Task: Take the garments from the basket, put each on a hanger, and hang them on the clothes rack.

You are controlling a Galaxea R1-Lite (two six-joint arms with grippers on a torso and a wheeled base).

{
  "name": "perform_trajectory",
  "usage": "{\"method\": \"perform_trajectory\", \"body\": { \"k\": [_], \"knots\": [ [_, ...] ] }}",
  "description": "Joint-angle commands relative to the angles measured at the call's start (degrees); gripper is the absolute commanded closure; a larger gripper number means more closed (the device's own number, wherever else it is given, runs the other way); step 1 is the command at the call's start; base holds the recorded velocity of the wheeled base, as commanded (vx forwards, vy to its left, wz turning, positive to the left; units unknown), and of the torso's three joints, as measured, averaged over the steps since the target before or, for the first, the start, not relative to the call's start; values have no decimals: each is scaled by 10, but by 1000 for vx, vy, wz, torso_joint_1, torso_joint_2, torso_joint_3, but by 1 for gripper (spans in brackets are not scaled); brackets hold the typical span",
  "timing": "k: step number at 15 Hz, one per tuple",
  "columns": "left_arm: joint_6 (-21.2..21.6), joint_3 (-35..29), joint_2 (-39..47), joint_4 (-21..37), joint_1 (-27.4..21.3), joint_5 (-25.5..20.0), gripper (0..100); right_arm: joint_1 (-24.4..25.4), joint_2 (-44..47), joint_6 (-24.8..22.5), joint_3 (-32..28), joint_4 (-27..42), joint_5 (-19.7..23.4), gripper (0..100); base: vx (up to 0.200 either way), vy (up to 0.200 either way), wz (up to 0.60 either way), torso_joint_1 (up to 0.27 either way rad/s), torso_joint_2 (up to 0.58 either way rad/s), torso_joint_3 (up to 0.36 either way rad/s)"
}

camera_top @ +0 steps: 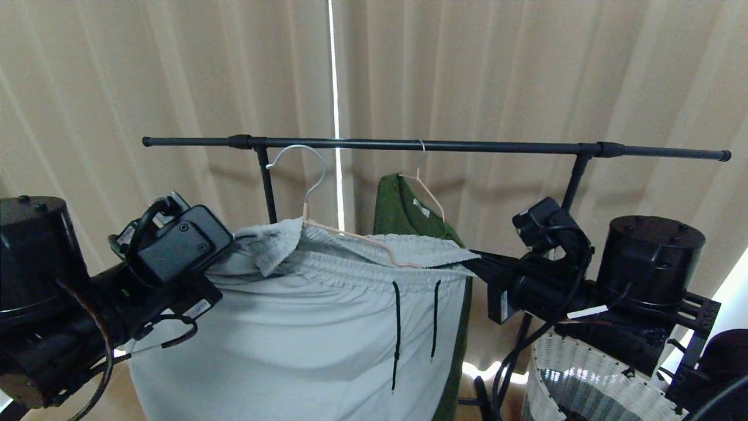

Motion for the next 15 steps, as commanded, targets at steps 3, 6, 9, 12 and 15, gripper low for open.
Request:
{"method": "perform_trajectory", "body": {
  "k": [3,6,9,12,15],
  "knots": [
    [-1,2,12,-1,-18,1,100,69,-39,0,-51,79,2,100,0,0,0,0,0,0],
    [-6,-1,18,-20,-14,5,100,80,-36,-2,-48,90,-1,100,0,0,0,0,0,0],
    [-43,0,21,-43,-5,90,100,57,-43,-2,-27,89,-1,100,0,0,0,0,0,0],
    [-75,-5,37,-43,-7,126,100,65,-50,-2,-27,90,1,0,0,0,0,0,0,0],
    [-107,-26,55,-43,-7,137,100,119,-48,-1,-24,88,1,0,0,0,0,0,0,0]
  ]
}}
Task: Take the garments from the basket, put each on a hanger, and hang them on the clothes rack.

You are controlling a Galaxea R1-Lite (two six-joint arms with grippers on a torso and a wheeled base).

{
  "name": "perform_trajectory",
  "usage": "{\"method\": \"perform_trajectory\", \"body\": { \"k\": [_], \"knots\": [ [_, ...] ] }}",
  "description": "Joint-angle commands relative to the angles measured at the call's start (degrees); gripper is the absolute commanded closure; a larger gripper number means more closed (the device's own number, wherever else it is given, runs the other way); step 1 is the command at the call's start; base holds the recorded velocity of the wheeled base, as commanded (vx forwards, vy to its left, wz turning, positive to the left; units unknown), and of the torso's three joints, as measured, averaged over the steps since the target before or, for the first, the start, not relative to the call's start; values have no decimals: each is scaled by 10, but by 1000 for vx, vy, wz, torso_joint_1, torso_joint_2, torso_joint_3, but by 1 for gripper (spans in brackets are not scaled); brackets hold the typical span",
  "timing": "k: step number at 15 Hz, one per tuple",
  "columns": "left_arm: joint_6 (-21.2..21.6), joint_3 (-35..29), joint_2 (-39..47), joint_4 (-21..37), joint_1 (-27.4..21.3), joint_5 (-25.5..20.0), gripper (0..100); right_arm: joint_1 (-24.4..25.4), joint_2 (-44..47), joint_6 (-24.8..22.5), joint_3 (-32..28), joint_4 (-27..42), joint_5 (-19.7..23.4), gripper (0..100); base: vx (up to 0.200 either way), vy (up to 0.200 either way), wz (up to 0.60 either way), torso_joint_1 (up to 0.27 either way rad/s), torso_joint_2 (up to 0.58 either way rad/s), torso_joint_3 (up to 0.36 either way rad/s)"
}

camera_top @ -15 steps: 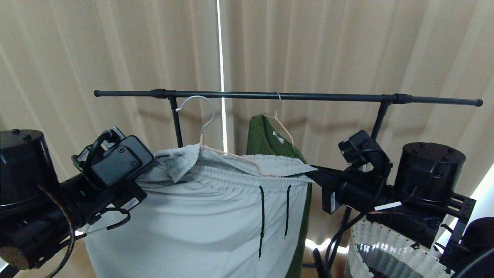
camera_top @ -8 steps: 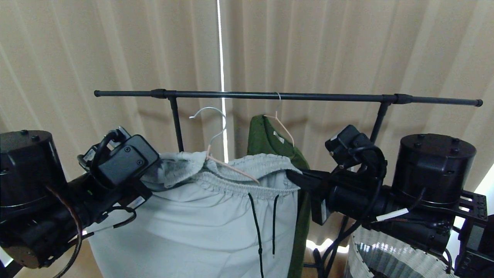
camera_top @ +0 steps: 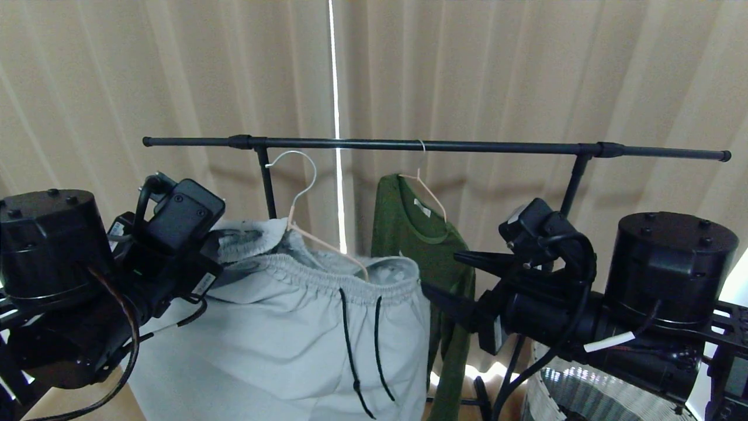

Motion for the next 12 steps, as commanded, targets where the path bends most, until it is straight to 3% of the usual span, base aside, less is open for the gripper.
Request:
{"method": "perform_trajectory", "body": {
  "k": [1,2,4,7,12],
  "knots": [
    [-6,-14,13,0,-1,0,100,39,3,-1,0,-2,1,0,0,0,0,0,0,0],
    [-8,-15,13,0,-1,-1,100,51,4,-2,-4,-2,1,0,0,0,0,0,0,0],
    [-10,-15,8,0,-7,-2,100,59,20,-47,-13,-7,0,0,0,0,0,0,0,0],
    [-41,-14,-1,0,-45,-1,100,48,28,-90,-53,-7,-3,0,0,0,0,0,0,0],
    [-43,-20,-5,0,-83,-1,100,6,71,-134,-119,-4,-6,0,0,0,0,0,0,0]
  ]
}}
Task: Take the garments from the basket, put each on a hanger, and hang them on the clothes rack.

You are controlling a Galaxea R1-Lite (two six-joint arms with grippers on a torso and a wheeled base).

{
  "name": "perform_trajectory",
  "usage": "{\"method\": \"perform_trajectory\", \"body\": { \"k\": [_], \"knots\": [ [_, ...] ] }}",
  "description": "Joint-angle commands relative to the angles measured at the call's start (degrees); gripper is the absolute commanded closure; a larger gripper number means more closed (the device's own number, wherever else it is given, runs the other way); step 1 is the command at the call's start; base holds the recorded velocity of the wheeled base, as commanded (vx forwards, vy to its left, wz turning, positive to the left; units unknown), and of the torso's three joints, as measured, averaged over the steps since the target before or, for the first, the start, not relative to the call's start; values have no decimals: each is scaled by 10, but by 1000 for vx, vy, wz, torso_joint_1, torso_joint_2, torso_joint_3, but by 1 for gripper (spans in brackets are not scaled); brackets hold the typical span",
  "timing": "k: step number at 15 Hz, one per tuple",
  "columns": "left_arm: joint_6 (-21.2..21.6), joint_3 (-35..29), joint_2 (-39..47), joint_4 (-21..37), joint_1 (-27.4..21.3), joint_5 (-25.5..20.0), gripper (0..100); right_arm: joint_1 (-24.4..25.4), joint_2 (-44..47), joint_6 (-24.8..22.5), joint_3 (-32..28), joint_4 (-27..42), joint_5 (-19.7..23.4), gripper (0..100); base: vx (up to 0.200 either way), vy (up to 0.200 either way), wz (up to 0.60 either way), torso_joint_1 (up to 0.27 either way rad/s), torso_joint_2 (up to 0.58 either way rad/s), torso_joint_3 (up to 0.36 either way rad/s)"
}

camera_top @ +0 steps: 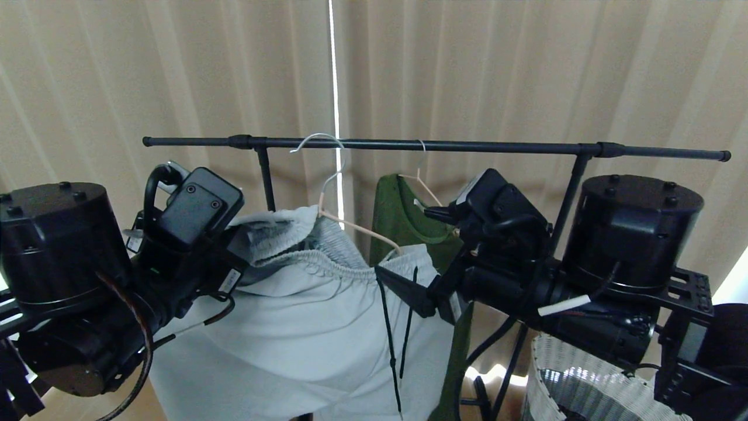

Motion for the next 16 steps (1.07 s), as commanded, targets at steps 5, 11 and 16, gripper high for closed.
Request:
{"method": "perform_trajectory", "body": {
  "k": [5,11,16],
  "knots": [
    [-1,-13,-2,0,-49,0,100,-31,41,-21,-15,-2,-7,0,0,0,0,0,0,0],
    [-20,-13,-2,0,-70,-1,100,-32,44,-30,-15,-4,-12,100,0,0,0,0,0,0],
    [-27,-8,-9,0,-74,-5,100,-32,44,-29,-15,-6,-13,100,0,0,0,0,0,0]
  ]
}}
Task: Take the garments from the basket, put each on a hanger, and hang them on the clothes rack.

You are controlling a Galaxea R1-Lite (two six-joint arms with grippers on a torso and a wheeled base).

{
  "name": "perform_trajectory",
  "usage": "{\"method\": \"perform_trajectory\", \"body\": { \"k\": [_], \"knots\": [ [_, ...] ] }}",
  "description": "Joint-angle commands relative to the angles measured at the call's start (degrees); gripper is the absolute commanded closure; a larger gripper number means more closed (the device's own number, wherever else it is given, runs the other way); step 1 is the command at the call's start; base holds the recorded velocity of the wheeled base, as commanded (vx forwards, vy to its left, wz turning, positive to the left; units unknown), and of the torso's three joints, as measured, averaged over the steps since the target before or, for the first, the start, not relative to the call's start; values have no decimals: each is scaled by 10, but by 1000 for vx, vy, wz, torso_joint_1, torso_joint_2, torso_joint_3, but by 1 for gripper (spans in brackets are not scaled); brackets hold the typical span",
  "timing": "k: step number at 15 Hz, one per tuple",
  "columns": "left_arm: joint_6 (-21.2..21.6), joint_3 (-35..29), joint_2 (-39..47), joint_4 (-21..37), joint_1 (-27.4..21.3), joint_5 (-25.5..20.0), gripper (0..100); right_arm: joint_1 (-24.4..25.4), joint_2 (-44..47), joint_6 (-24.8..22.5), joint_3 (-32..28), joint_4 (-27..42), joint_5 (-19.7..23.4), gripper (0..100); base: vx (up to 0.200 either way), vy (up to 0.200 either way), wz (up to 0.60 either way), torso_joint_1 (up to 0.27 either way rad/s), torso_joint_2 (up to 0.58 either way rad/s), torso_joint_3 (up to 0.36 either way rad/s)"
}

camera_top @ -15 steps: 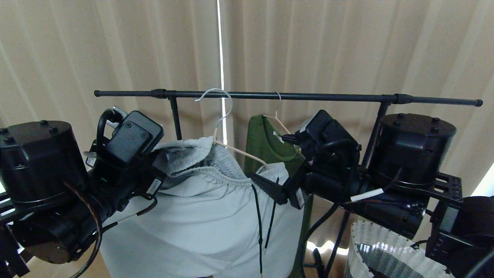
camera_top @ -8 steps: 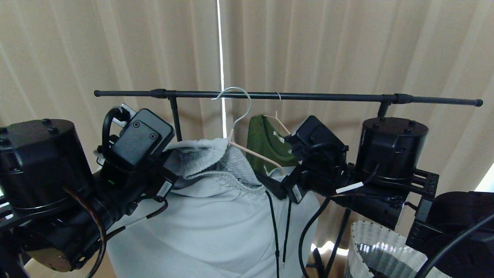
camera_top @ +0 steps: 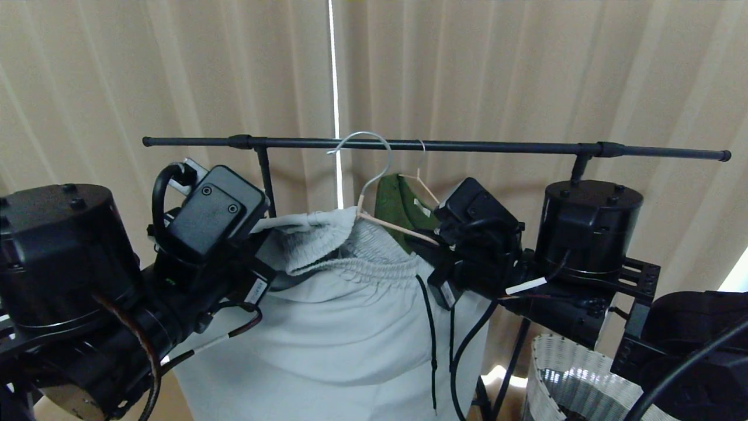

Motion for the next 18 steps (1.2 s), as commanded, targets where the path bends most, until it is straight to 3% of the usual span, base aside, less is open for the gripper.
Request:
{"method": "perform_trajectory", "body": {
  "k": [1,3,4,7,9,15,18],
  "knots": [
    [-5,5,-6,0,-1,-1,100,-1,-1,0,0,0,0,100,0,0,0,0,0,0],
    [-26,9,-13,1,-11,-9,100,-6,-5,0,3,-2,-1,100,0,0,0,0,0,0],
    [-28,10,-18,3,-12,-9,0,-8,-6,0,3,-2,-1,100,0,0,0,0,0,0],
    [-31,14,-25,2,-13,-22,0,-19,-19,0,6,-2,-1,100,0,0,0,0,0,0],
    [-34,34,-50,3,-11,-84,0,-40,-36,0,18,-1,-1,100,0,0,0,0,0,0],
    [-39,101,-108,19,-8,-161,0,-81,-101,0,72,3,-1,100,0,0,0,0,0,0],
    [-97,140,-131,52,16,-198,0,-100,-137,0,96,3,-1,100,0,0,0,0,0,0]
  ]
}}
